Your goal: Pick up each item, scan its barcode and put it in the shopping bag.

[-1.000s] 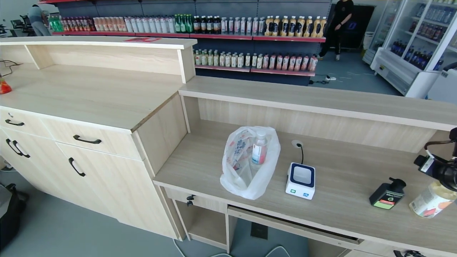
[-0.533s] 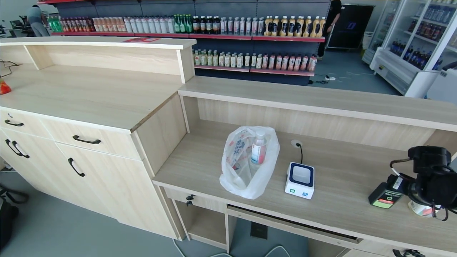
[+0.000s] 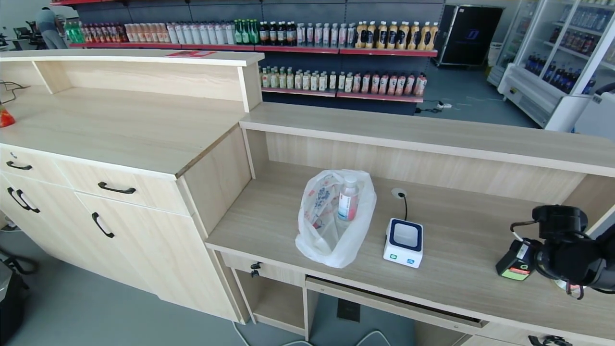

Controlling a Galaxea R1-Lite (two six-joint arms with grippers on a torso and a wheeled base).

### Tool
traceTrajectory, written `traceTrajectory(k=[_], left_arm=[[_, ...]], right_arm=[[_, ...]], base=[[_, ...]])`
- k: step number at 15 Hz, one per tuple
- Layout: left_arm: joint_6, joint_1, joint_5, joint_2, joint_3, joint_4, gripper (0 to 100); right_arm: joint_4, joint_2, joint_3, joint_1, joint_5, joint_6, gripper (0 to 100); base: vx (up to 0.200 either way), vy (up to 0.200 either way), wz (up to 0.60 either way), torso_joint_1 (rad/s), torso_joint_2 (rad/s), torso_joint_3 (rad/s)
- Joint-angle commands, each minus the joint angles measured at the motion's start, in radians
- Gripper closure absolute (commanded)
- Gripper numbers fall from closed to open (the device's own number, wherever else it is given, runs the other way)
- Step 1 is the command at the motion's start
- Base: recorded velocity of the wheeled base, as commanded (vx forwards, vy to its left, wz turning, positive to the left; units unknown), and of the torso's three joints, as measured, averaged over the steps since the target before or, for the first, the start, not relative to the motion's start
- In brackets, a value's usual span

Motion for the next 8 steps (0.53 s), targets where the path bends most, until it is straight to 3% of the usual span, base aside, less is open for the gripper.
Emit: traceTrajectory(k=[1, 8], left_arm=[[-0.001, 0.0, 0.0, 0.0, 0.0, 0.0, 0], [-0.001, 0.0, 0.0, 0.0, 0.0, 0.0, 0]], right_arm=[[-0.021, 0.056, -0.013, 0.002, 0.0, -0.014, 0], [-0.046, 0.123, -0.105, 0.027, 0.0, -0.014, 0]], base=[[0.0, 0.0, 0.0, 0.0, 0.0, 0.0], [0.0, 0.0, 0.0, 0.0, 0.0, 0.0]])
